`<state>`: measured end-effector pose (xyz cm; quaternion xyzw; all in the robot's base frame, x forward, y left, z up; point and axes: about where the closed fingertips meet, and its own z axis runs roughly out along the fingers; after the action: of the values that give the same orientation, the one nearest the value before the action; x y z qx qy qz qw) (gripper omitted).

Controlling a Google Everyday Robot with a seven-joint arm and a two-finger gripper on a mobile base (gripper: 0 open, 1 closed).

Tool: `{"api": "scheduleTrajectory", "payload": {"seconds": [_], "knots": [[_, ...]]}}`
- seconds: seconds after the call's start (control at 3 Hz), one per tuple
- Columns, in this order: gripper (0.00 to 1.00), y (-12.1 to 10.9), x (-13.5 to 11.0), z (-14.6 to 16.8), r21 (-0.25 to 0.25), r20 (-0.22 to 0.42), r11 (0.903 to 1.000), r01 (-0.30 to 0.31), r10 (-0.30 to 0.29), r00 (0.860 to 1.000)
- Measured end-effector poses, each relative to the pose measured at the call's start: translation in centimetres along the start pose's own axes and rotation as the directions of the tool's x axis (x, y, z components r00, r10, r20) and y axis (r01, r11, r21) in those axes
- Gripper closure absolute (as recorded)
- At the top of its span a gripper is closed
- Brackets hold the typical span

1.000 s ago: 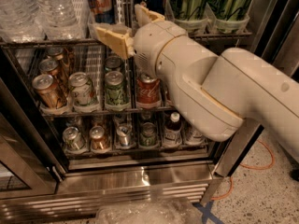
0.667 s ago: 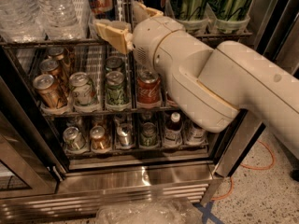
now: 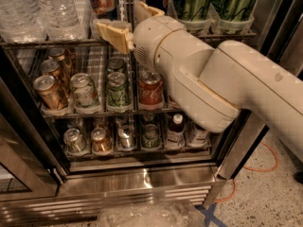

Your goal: Pick redbull can from top shelf of fridge

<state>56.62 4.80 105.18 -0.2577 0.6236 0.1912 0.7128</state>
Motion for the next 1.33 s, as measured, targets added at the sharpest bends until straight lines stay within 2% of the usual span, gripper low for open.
{"api": "scheduleTrajectory", "payload": {"seconds": [0.67, 1.33], "knots": [[0.21, 1.2, -0.7, 2.7, -0.043, 0.021, 0.9991, 0.006, -0.005, 1.000], [0.22, 2.2, -1.5, 4.1, -0.068, 0.031, 0.9977, 0.010, -0.007, 0.999]]}}
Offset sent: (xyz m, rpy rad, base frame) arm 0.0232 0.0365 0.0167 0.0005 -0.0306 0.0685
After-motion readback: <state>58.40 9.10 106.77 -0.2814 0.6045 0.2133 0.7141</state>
